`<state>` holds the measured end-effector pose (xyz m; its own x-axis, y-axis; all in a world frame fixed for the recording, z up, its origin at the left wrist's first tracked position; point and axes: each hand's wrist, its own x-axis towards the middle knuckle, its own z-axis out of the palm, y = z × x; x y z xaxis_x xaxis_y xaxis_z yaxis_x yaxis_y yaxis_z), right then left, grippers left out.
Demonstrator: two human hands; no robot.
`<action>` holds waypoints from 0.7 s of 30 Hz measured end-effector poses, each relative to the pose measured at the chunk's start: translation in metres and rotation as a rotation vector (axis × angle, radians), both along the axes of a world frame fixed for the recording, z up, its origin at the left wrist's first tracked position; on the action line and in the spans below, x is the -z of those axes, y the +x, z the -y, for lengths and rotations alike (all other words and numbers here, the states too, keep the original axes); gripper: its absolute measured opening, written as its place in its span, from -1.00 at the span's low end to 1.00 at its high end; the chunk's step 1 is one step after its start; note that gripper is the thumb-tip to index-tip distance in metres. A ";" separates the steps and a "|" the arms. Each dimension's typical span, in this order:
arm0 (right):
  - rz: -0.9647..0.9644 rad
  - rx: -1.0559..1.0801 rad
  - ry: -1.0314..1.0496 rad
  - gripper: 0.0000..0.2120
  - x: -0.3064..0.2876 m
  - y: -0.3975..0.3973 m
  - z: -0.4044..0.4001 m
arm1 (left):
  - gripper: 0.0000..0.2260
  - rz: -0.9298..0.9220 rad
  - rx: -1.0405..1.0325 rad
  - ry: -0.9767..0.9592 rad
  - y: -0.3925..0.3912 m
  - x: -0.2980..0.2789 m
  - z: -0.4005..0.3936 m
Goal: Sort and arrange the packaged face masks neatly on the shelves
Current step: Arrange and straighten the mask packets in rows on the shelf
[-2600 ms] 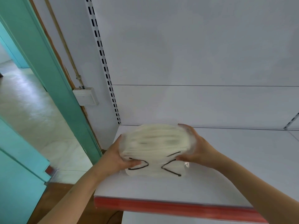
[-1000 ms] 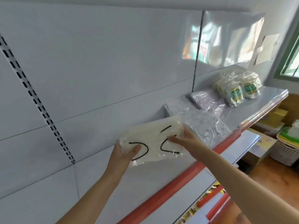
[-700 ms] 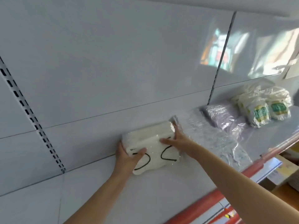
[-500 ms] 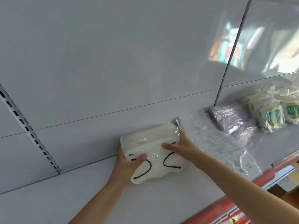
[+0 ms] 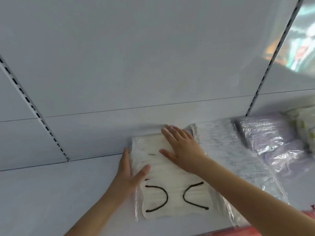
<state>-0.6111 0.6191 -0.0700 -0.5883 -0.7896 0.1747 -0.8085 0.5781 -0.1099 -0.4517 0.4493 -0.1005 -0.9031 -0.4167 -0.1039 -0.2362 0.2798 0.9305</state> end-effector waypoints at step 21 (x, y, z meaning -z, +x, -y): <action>0.155 -0.413 0.311 -0.04 0.018 0.022 -0.034 | 0.11 0.258 0.238 -0.437 0.041 0.011 -0.027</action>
<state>-0.5895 0.6531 -0.0877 -0.2185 -0.9612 -0.1686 -0.9633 0.2400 -0.1202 -0.4110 0.4761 -0.1116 -0.9458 -0.2581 -0.1970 -0.3236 0.7001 0.6366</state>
